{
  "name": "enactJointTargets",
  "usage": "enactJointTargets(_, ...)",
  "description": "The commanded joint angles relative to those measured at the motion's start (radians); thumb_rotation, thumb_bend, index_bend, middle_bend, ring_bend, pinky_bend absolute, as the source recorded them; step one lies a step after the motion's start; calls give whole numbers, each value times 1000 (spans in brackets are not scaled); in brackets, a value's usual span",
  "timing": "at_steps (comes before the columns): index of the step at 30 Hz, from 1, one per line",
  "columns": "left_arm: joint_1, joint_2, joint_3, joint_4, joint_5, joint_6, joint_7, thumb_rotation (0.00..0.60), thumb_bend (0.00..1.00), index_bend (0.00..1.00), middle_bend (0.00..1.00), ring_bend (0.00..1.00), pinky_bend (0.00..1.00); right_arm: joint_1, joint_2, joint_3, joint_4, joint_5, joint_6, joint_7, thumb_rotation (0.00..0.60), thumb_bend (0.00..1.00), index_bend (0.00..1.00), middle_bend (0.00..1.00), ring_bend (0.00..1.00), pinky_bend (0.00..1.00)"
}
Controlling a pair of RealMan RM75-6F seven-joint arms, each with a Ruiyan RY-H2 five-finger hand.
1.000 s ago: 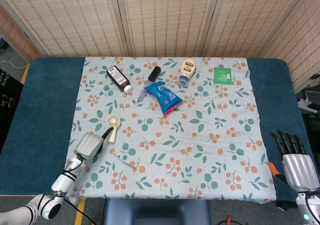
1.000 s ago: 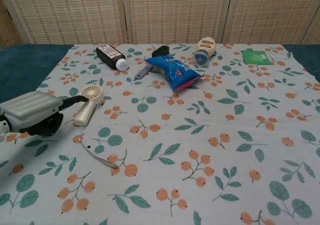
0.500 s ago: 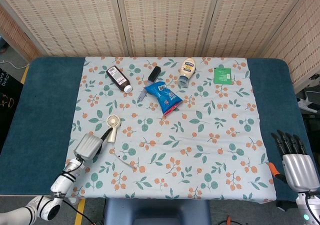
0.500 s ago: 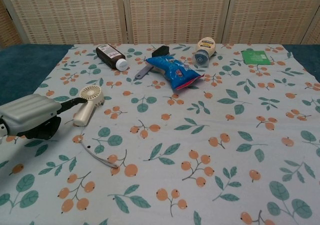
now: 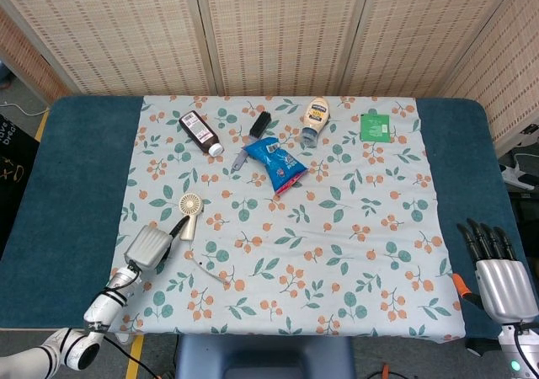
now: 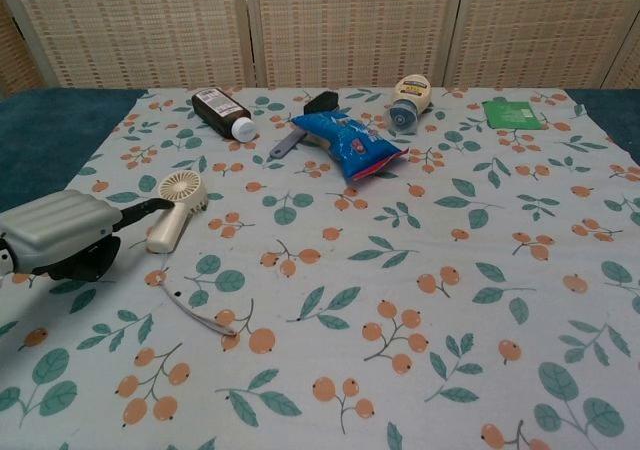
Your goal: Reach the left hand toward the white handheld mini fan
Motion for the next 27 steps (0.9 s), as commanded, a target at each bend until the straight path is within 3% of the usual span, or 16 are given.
enactJointTargets(1, 11, 8, -9, -22, 40, 92, -28, 600, 997, 0, 926, 797, 923, -1, 1, -2, -2, -3, 2, 0, 600, 215, 0, 0, 0, 0)
enactJointTargets(4, 19, 12, -11, -29, 70, 148, -56, 600, 938, 0, 881, 784, 914, -3, 3, -3, -4, -6, 5, 1, 600, 214, 0, 0, 0, 0)
enactJointTargets(6, 24, 17, -15, -35, 88, 187, -74, 600, 813, 0, 809, 756, 893, -4, 3, -4, -6, -9, 7, 1, 600, 215, 0, 0, 0, 0)
enactJointTargets(7, 36, 30, -20, -53, 118, 255, -93, 600, 717, 0, 755, 732, 876, -5, 5, -6, -8, -14, 10, 1, 600, 215, 0, 0, 0, 0)
enactJointTargets(8, 70, 66, -36, -101, 124, 345, -98, 600, 652, 0, 722, 716, 867, -7, 7, -10, -14, -25, 15, 2, 600, 214, 0, 0, 0, 0)
enactJointTargets(10, 145, 193, -10, -295, 93, 392, -82, 600, 548, 0, 625, 642, 812, -13, 13, -21, -24, -51, 24, 4, 600, 214, 0, 0, 0, 0)
enactJointTargets(12, 198, 307, 31, -449, 63, 396, -94, 600, 469, 0, 438, 455, 656, -17, 17, -28, -29, -67, 32, 7, 600, 214, 0, 0, 0, 0)
enactJointTargets(14, 266, 435, 99, -583, 43, 409, -130, 600, 410, 0, 135, 125, 330, -22, 22, -34, -36, -83, 39, 10, 600, 215, 0, 0, 0, 0)
enactJointTargets(16, 333, 506, 151, -629, 54, 465, -168, 590, 384, 0, 9, 3, 144, -26, 26, -40, -41, -96, 46, 11, 600, 215, 0, 0, 0, 0)
enactJointTargets(18, 412, 535, 180, -618, 61, 554, -208, 527, 350, 0, 0, 0, 84, -32, 28, -45, -46, -107, 54, 9, 600, 214, 0, 0, 0, 0)
enactJointTargets(20, 440, 574, 199, -638, 76, 578, -211, 395, 315, 0, 0, 0, 49, -35, 25, -50, -50, -120, 57, 3, 600, 215, 0, 0, 0, 0)
enactJointTargets(21, 449, 588, 200, -650, 83, 589, -230, 361, 309, 0, 0, 0, 43, -36, 22, -53, -50, -125, 57, -1, 600, 215, 0, 0, 0, 0)
enactJointTargets(27, 483, 607, 192, -645, 126, 628, -203, 320, 302, 0, 0, 0, 36, -38, 6, -62, -55, -150, 55, -19, 600, 214, 0, 0, 0, 0)
